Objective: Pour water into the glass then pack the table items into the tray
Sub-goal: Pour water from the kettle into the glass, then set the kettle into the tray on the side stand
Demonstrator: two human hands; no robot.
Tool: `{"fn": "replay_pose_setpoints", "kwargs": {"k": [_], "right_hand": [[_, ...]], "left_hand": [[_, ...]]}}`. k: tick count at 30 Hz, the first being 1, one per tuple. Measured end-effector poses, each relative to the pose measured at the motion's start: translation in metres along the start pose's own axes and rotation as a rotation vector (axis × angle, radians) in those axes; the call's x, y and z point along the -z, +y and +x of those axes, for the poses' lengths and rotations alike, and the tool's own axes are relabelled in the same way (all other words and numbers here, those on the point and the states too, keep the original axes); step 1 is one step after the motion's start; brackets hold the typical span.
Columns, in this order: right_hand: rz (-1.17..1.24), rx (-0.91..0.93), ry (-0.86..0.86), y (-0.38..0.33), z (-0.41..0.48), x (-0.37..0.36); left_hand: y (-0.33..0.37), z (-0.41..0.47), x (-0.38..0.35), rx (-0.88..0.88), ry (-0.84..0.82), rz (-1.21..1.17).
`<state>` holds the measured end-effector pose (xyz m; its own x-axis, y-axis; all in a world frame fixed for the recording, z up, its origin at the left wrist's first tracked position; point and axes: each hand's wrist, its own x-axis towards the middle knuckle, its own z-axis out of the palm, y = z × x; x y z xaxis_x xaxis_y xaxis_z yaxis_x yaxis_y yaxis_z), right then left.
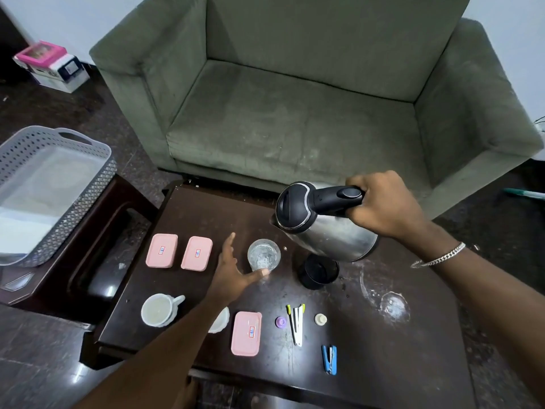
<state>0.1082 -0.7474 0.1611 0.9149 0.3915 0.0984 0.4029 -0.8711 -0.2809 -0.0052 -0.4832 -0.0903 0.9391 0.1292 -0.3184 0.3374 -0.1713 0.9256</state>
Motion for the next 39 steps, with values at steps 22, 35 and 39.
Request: {"fn": "replay_pose_setpoints", "kwargs": {"k": [22,35,39], "right_hand": [[0.700,-0.169,0.133,-0.193,0.078,-0.062],[0.926,0.018,0.083,-0.379,0.216,-0.133],[0.952,0.018,0.015,-0.422,0.256,-0.170]], "left_hand": [[0.163,-0.026,0.222,-0.254,0.016,-0.151],[0.157,0.009,0.454,-0.295,0.163,-0.087],[0.137,0.031,0.509,-0.289,0.212,-0.076]]}}
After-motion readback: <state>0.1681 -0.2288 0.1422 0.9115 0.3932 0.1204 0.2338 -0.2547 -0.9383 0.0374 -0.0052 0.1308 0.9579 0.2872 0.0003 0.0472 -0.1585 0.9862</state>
